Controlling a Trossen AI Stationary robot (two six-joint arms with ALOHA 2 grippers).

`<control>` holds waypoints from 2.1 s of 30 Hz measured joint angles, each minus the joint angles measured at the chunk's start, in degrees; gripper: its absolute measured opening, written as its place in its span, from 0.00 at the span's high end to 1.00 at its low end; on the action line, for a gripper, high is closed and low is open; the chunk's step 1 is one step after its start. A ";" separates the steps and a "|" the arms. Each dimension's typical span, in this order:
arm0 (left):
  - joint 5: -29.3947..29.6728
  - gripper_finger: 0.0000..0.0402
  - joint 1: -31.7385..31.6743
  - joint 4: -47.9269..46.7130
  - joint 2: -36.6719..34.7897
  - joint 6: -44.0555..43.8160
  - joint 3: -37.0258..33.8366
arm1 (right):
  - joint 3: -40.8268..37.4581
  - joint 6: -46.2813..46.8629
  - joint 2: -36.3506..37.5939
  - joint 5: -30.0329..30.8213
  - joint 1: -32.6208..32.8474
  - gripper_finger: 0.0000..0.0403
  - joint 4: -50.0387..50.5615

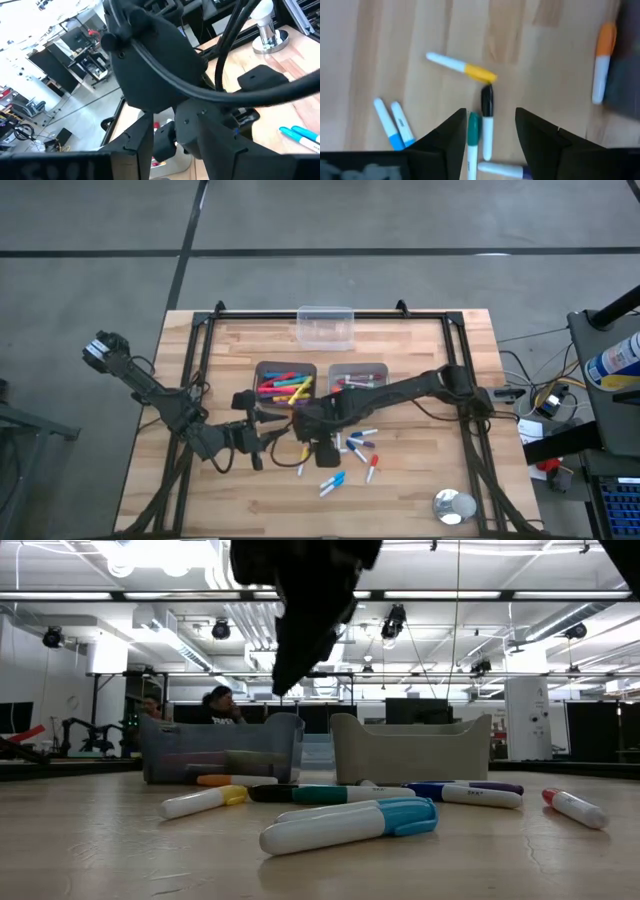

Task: Pick & Place Markers
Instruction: Put the small black highlighter pen into the transparent bin

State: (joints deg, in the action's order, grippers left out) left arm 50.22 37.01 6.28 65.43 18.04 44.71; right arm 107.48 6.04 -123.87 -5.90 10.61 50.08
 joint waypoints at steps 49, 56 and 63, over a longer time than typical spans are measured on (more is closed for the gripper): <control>-0.43 0.65 -0.89 -1.35 0.02 -1.14 -0.07 | -20.15 1.13 0.17 4.36 0.63 0.94 -21.09; -0.44 0.65 -0.94 -1.37 0.02 -1.14 -0.07 | -10.47 -2.35 0.72 5.83 0.52 0.92 -8.67; -0.42 0.65 -0.94 -1.37 0.02 -1.14 -0.07 | -1.69 -10.15 0.79 27.83 -0.62 0.92 4.10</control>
State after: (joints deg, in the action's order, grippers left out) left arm 49.80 36.07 4.91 65.45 16.91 44.64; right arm 105.80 -4.11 -123.09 21.94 9.99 54.18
